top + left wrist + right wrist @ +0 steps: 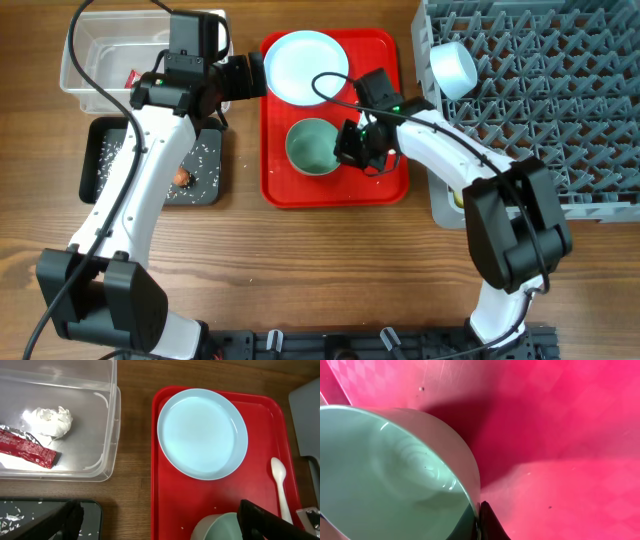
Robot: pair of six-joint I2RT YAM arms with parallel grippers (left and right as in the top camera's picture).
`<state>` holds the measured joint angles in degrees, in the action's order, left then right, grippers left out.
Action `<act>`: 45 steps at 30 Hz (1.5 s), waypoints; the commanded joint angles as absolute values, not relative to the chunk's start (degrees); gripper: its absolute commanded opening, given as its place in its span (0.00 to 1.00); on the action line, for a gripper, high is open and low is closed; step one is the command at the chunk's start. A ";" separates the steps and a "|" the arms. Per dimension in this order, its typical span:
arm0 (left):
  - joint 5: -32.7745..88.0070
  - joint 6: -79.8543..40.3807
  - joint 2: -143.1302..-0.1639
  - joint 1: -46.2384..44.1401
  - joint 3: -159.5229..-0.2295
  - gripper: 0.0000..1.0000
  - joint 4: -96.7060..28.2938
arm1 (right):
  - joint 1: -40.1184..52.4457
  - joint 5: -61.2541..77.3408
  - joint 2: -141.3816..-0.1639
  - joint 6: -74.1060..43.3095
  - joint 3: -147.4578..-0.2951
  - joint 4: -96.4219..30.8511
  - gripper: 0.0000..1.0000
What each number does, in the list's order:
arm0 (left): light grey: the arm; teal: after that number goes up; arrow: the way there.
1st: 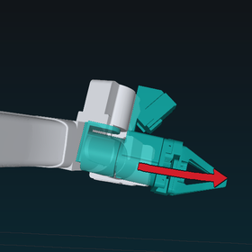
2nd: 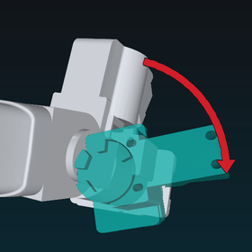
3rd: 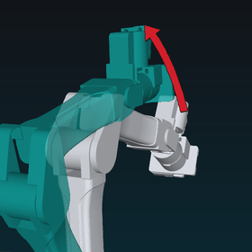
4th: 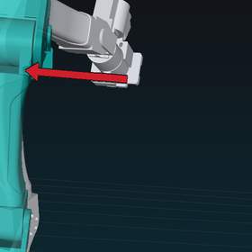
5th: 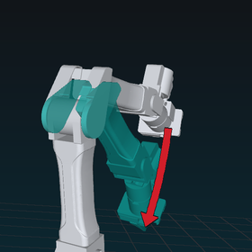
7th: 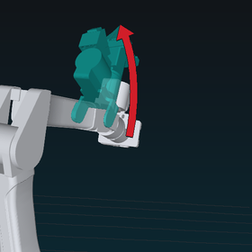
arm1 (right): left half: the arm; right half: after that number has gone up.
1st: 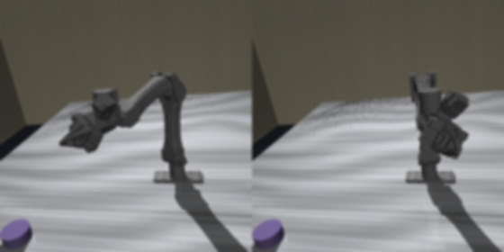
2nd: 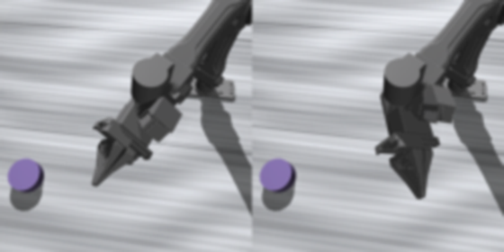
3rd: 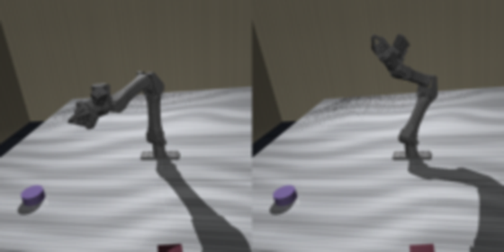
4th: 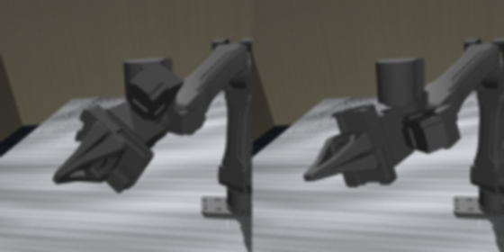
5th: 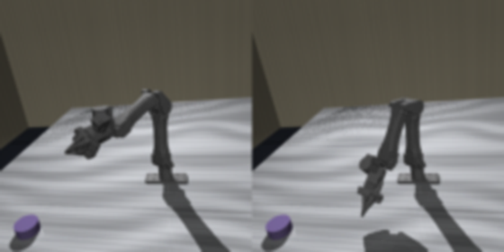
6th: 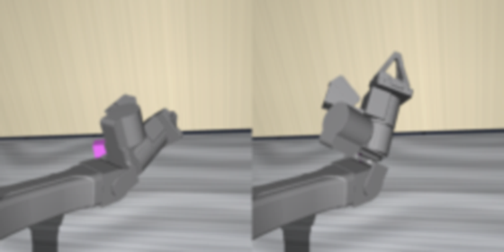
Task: Sort waste into correct bins and load items into the dishwasher rack
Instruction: 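Grasp the green bowl rim on the red tray with the right gripper, then carry the green bowl over the rack and set it down tilted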
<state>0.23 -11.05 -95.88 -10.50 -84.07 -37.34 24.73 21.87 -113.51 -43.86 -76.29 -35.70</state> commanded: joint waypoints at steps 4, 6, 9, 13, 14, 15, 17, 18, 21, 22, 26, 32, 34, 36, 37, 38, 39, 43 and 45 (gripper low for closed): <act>-0.54 -10.74 -95.39 -10.50 -84.86 1.00 -37.32 | 21.52 14.66 -100.18 -38.11 -76.27 -39.24 0.04; -0.54 -10.74 -95.42 -10.50 -84.86 1.00 -37.32 | 20.43 11.75 -96.49 -37.04 -76.27 -40.51 0.04; -0.54 -10.74 -95.42 -10.50 -84.86 1.00 -37.32 | 18.33 5.30 -90.94 -34.35 -76.27 -42.59 0.04; -0.54 -10.74 -95.39 -10.50 -84.86 1.00 -37.34 | 15.40 -4.71 -86.28 -31.62 -76.27 -46.46 0.04; -0.54 -10.72 -95.39 -10.50 -84.86 1.00 -37.32 | 14.92 -5.93 -85.86 -30.87 -76.27 -46.98 0.04; -0.54 -10.74 -95.39 -10.50 -84.86 1.00 -37.32 | 14.13 -7.46 -85.36 -29.52 -76.27 -47.57 0.04; -0.54 -10.72 -95.39 -10.50 -84.86 1.00 -37.32 | 13.06 -8.78 -85.08 -28.36 -76.27 -48.07 0.04; -0.54 -10.74 -95.42 -10.50 -84.86 1.00 -37.32 | 12.40 -10.00 -85.06 -27.77 -76.27 -48.01 0.04; -0.54 -10.72 -95.39 -10.50 -84.86 1.00 -37.32 | 10.63 -13.87 -84.79 -26.81 -76.58 -47.24 0.04; -0.54 -10.74 -95.42 -10.50 -84.86 1.00 -37.32 | 9.87 -14.70 -84.71 -25.98 -76.97 -47.13 0.04; -0.54 -10.72 -95.39 -10.50 -84.86 1.00 -37.32 | 5.96 -17.56 -83.64 -22.20 -80.42 -46.13 0.04; -0.54 -10.72 -95.42 -10.50 -84.86 1.00 -37.32 | 3.29 -28.86 -81.01 -14.46 -88.07 -47.22 0.04; -0.54 -10.72 -95.39 -10.50 -84.86 1.00 -37.32 | 3.29 -34.09 -80.62 -12.14 -88.05 -47.35 0.04; -0.54 -10.72 -95.39 -10.50 -84.86 1.00 -37.32 | 3.29 -37.28 -80.75 -10.44 -88.01 -47.46 0.04; -0.54 -10.74 -95.42 -10.50 -84.86 1.00 -37.32 | 3.29 -38.54 -80.99 -10.11 -88.01 -47.42 0.04; -0.54 -10.74 -95.42 -10.50 -84.86 1.00 -37.32 | 3.29 -39.79 -81.23 -8.75 -88.01 -47.44 0.04; -0.54 -10.74 -95.42 -10.50 -84.86 1.00 -37.32 | 3.29 -41.36 -81.52 -7.29 -87.99 -47.48 0.04; -0.54 -10.74 -95.42 -10.50 -84.86 1.00 -37.32 | 3.31 -46.89 -83.29 2.22 -87.66 -48.18 0.04; -0.54 -10.74 -95.39 -10.50 -84.86 1.00 -37.32 | 3.36 -48.56 -84.62 6.59 -87.64 -49.89 0.04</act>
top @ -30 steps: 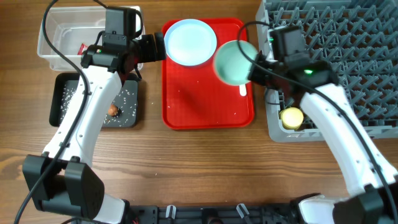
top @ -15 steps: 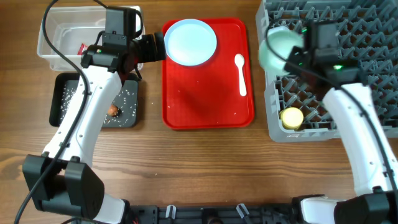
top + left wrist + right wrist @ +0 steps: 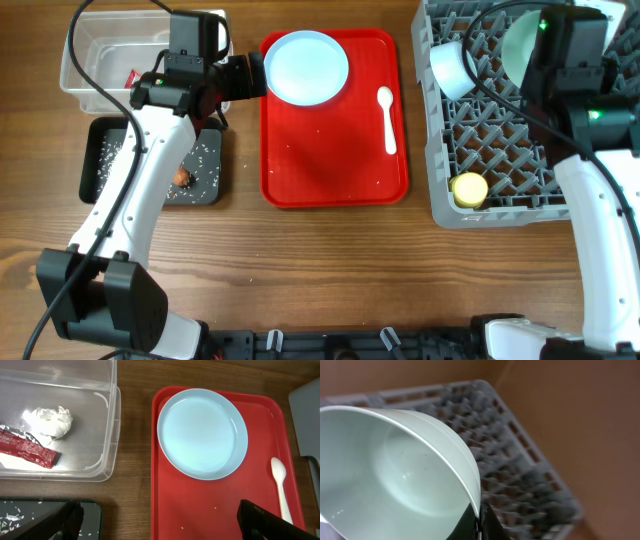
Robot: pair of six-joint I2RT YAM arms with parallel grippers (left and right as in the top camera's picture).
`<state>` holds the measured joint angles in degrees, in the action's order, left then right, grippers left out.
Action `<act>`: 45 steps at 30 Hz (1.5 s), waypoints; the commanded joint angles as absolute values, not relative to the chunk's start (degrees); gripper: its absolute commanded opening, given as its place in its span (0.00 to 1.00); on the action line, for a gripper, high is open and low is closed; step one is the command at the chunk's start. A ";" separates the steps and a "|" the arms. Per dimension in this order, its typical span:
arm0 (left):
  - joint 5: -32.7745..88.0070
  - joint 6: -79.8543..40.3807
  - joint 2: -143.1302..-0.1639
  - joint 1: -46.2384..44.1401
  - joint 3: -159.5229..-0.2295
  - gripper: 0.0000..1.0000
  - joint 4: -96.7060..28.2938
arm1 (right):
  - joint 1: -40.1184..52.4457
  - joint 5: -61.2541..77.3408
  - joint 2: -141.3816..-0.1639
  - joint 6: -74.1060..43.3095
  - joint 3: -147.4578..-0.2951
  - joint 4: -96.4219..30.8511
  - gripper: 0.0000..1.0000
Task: Sort waste into correct bins and load items into the dishwasher rack
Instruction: 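Carry the green bowl over the rack and set it down tilted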
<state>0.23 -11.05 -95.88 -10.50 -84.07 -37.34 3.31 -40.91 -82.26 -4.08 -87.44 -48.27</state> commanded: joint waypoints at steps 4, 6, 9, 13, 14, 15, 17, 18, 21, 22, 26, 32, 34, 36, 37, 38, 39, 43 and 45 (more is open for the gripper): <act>-0.54 -10.72 -95.42 -10.50 -84.86 1.00 -37.32 | 3.36 -49.95 -87.05 8.03 -87.64 -53.08 0.04; -0.54 -10.72 -95.39 -10.50 -84.86 1.00 -37.32 | 3.46 -49.28 -88.25 8.93 -87.64 -54.89 0.04; -0.54 -10.72 -95.42 -10.50 -84.86 1.00 -37.32 | 4.67 -48.45 -90.11 9.58 -87.64 -57.08 0.04; -0.54 -10.72 -95.39 -10.50 -84.86 1.00 -37.32 | 7.03 -48.07 -92.60 14.57 -87.64 -59.70 0.04; -0.54 -10.72 -95.42 -10.50 -84.86 1.00 -37.32 | 7.73 -48.10 -93.41 16.97 -87.64 -60.31 0.04; -0.54 -10.72 -95.39 -10.50 -84.86 1.00 -37.32 | 8.43 -48.47 -94.41 19.44 -87.64 -60.69 0.04; -0.54 -10.72 -95.39 -10.50 -84.86 1.00 -37.32 | 9.08 -51.07 -95.88 21.04 -87.64 -60.38 0.04; -0.54 -10.74 -95.42 -10.50 -84.86 1.00 -37.32 | 9.19 -54.35 -96.99 20.95 -87.64 -59.61 0.04; -0.54 -10.72 -95.42 -10.50 -84.86 1.00 -37.34 | 9.19 -59.59 -99.18 20.97 -87.64 -58.13 0.04; -0.54 -10.74 -95.42 -10.50 -84.86 1.00 -37.32 | 9.19 -60.75 -99.88 20.95 -87.64 -57.74 0.04; -0.54 -10.72 -95.42 -10.50 -84.86 1.00 -37.32 | 9.15 -65.47 -102.21 20.82 -87.64 -55.51 0.04; -0.54 -10.72 -95.39 -10.50 -84.86 1.00 -37.32 | 9.56 -66.96 -104.38 25.50 -87.64 -47.97 0.04; -0.54 -10.74 -95.42 -10.50 -84.86 1.00 -37.32 | 10.41 -67.16 -104.71 25.41 -87.64 -48.34 0.04; -0.54 -10.74 -95.42 -10.50 -84.86 1.00 -37.32 | 11.27 -67.16 -104.71 25.41 -87.64 -48.49 0.04; -0.54 -10.72 -95.42 -10.50 -84.86 1.00 -37.32 | 11.73 -67.16 -104.71 25.41 -87.64 -48.49 0.04; -0.54 -10.74 -95.39 -10.50 -84.86 1.00 -37.32 | 12.10 -67.16 -104.71 25.36 -87.64 -48.56 0.04; -0.54 -10.74 -95.42 -10.50 -84.86 1.00 -37.32 | 12.84 -67.16 -104.71 24.82 -87.64 -48.75 0.04; -0.54 -10.74 -95.39 -10.50 -84.86 1.00 -37.32 | 15.22 -67.16 -104.79 22.35 -87.64 -50.39 0.04; -0.54 -10.74 -95.42 -10.50 -84.86 1.00 -37.32 | 15.77 -67.16 -104.92 21.85 -87.39 -50.81 0.04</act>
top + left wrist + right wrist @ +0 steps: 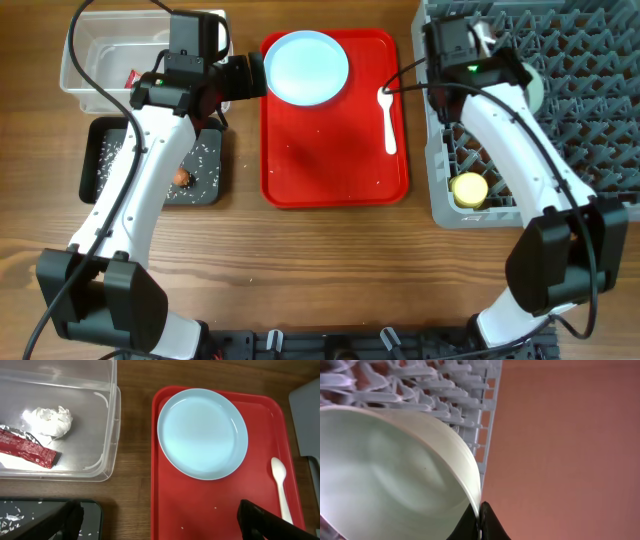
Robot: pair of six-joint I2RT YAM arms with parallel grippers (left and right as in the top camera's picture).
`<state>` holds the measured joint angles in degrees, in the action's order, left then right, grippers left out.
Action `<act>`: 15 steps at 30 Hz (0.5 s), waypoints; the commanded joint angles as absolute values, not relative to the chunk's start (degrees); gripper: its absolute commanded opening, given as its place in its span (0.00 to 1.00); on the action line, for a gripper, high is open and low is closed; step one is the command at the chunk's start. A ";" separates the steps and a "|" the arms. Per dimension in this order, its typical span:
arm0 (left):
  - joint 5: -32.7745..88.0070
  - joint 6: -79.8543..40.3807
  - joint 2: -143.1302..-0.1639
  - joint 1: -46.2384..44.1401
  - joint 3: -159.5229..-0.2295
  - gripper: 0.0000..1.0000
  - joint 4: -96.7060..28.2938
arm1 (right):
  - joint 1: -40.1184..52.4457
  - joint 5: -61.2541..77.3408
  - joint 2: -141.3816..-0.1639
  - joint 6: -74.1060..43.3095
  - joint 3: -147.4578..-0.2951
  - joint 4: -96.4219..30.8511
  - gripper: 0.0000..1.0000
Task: Sort waste into correct bins and load items into the dishwasher rack
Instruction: 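Carry the green bowl over the rack and set it down tilted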
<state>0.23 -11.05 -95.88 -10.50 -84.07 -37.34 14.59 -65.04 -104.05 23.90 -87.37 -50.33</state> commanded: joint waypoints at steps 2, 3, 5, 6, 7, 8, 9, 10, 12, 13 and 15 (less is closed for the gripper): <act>-0.54 -10.72 -95.42 -10.50 -84.86 1.00 -37.34 | 15.79 -67.83 -104.95 21.89 -86.63 -50.37 0.04; -0.54 -10.74 -95.42 -10.50 -84.86 1.00 -37.32 | 15.79 -68.40 -105.08 21.89 -86.08 -50.11 0.04; -0.54 -10.72 -95.42 -10.50 -84.86 1.00 -37.32 | 15.79 -69.67 -105.34 21.87 -85.17 -50.06 0.04; -0.54 -10.72 -95.39 -10.50 -84.86 1.00 -37.32 | 15.79 -70.26 -105.56 21.87 -84.51 -50.13 0.04; -0.54 -10.74 -95.39 -10.50 -84.86 1.00 -37.32 | 15.79 -70.48 -105.58 21.87 -83.99 -50.13 0.04; -0.54 -10.74 -95.42 -10.50 -84.86 1.00 -37.34 | 15.79 -70.59 -105.60 21.85 -83.46 -50.13 0.04; -0.54 -10.72 -95.42 -10.50 -84.86 1.00 -37.32 | 15.81 -70.61 -105.60 21.85 -83.13 -50.11 0.04; -0.54 -10.72 -95.42 -10.50 -84.86 1.00 -37.32 | 15.81 -70.61 -105.60 21.80 -82.83 -50.15 0.04; -0.54 -10.72 -95.42 -10.50 -84.86 1.00 -37.32 | 15.92 -70.61 -105.60 20.86 -82.52 -50.19 0.04; -0.54 -10.72 -95.42 -10.50 -84.86 1.00 -37.34 | 16.10 -70.54 -105.60 20.62 -82.35 -50.19 0.04; -0.54 -10.74 -95.39 -10.50 -84.86 1.00 -37.32 | 16.86 -70.52 -105.60 20.53 -81.82 -50.22 0.04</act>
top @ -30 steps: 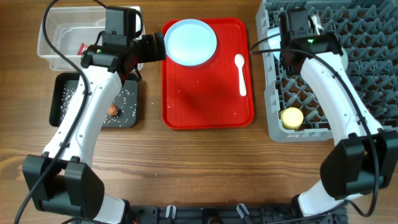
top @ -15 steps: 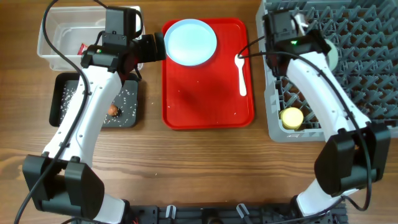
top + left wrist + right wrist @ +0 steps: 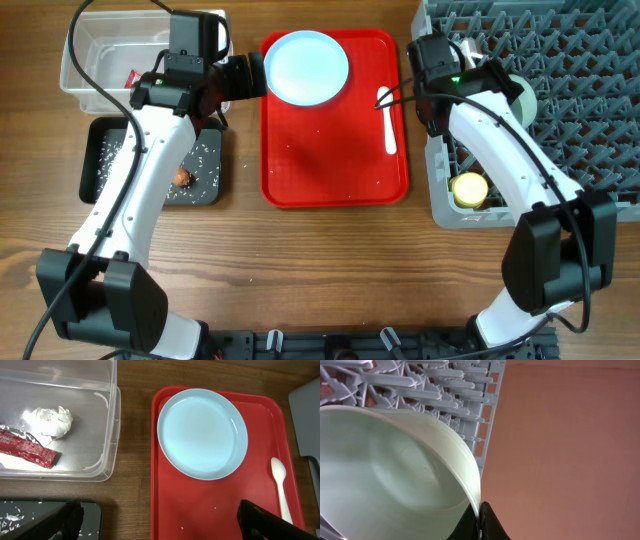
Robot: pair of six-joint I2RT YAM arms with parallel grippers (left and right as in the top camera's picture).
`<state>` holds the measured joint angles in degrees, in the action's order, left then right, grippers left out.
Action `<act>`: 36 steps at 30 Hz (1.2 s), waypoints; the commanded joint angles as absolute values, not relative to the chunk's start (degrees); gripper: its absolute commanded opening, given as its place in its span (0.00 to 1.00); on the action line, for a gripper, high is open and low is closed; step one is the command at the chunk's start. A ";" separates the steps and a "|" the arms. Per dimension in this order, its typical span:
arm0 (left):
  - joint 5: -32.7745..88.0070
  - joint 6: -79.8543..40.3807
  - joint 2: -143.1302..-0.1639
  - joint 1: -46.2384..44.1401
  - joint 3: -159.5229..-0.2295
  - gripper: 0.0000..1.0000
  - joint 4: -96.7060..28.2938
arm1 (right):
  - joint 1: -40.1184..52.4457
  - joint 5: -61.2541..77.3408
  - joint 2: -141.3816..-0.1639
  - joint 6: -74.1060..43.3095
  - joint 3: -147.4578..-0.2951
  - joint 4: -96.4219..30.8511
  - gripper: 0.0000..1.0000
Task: Sort waste into correct bins and load items into the dishwasher rack
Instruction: 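Carry the green bowl over the rack and set it down tilted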
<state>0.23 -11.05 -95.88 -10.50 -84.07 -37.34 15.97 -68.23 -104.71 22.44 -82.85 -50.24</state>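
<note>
A pale green bowl [image 3: 395,475] stands on edge in the left part of the grey dishwasher rack [image 3: 560,120]. My right gripper [image 3: 480,521] is shut on its rim; from overhead the bowl [image 3: 521,96] shows only as a sliver beside the arm. On the red tray [image 3: 330,160] lie a light blue plate [image 3: 202,433] and a white spoon [image 3: 279,482]. Above the tray's near left edge hangs my left gripper [image 3: 160,525], open and holding nothing.
A clear bin [image 3: 107,420] at the back left holds a crumpled tissue [image 3: 48,421] and a red wrapper [image 3: 27,449]. In front of it sits a black tray [image 3: 110,170] with rice grains and a brown scrap. A yellow item [image 3: 467,188] sits in the rack's near left corner.
My right gripper, still shut on the green bowl, has shifted a little to the left and nearer within the rack. The left arm, plate and spoon have not moved.
First my right gripper was shut on the green bowl's rim on the red tray. Then it held the bowl over the far side of the rack. After that the bowl stood on edge in the rack's left part, where it is now. The left gripper stayed open throughout.
</note>
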 commanded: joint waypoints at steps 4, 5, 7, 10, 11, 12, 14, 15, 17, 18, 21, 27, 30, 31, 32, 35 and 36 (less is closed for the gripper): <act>-0.54 -10.74 -95.39 -10.50 -84.86 1.00 -37.32 | 18.46 -70.52 -105.60 20.56 -80.97 -50.26 0.04; -0.54 -10.72 -95.42 -10.50 -84.86 1.00 -37.32 | 18.85 -70.50 -105.60 20.56 -80.75 -50.24 0.04; -0.54 -10.74 -95.42 -10.50 -84.86 1.00 -37.32 | 19.35 -70.50 -105.60 20.53 -80.51 -50.26 0.04; -0.54 -10.72 -95.42 -10.50 -84.86 1.00 -37.32 | 20.08 -69.38 -105.60 20.56 -80.47 -50.85 0.04; -0.54 -10.72 -95.39 -10.50 -84.86 1.00 -37.32 | 20.25 -69.10 -105.60 20.51 -80.47 -50.87 0.04; -0.54 -10.72 -95.39 -10.50 -84.86 1.00 -37.32 | 20.43 -69.04 -105.60 20.53 -80.47 -51.09 0.04; -0.54 -10.74 -95.42 -10.50 -84.86 1.00 -37.32 | 20.51 -69.04 -105.60 20.53 -80.44 -51.29 0.04; -0.54 -10.72 -95.39 -10.50 -84.86 1.00 -37.34 | 20.51 -69.01 -105.60 20.47 -80.44 -51.48 0.04; -0.54 -10.74 -95.42 -10.50 -84.86 1.00 -37.32 | 20.71 -69.04 -105.60 20.49 -80.44 -52.01 0.04; -0.54 -10.74 -95.39 -10.50 -84.86 1.00 -37.32 | 20.86 -68.97 -105.60 20.45 -80.44 -52.36 0.04; -0.54 -10.72 -95.42 -10.50 -84.86 1.00 -37.32 | 21.69 -67.26 -105.60 21.12 -80.44 -52.16 0.16; -0.54 -10.74 -95.42 -10.50 -84.86 1.00 -37.32 | 22.96 -64.07 -105.58 20.97 -80.44 -51.00 0.25; -0.54 -10.72 -95.42 -10.50 -84.86 1.00 -37.32 | 23.57 -62.96 -105.54 20.91 -80.44 -51.03 0.25; -0.54 -10.72 -95.39 -10.50 -84.86 1.00 -37.32 | 23.73 -62.98 -105.54 20.93 -80.44 -51.05 0.25; -0.54 -10.72 -95.42 -10.50 -84.86 1.00 -37.34 | 24.21 -62.98 -105.51 20.91 -80.44 -51.05 0.25; -0.54 -10.72 -95.39 -10.50 -84.86 1.00 -37.32 | 25.63 -62.98 -105.19 20.84 -80.44 -51.05 0.25; -0.54 -10.72 -95.39 -10.50 -84.86 1.00 -37.32 | 25.96 -62.98 -105.06 20.78 -80.44 -51.00 0.25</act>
<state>0.23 -11.05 -95.88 -10.50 -84.07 -37.34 24.23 -63.88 -104.79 21.32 -80.90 -51.16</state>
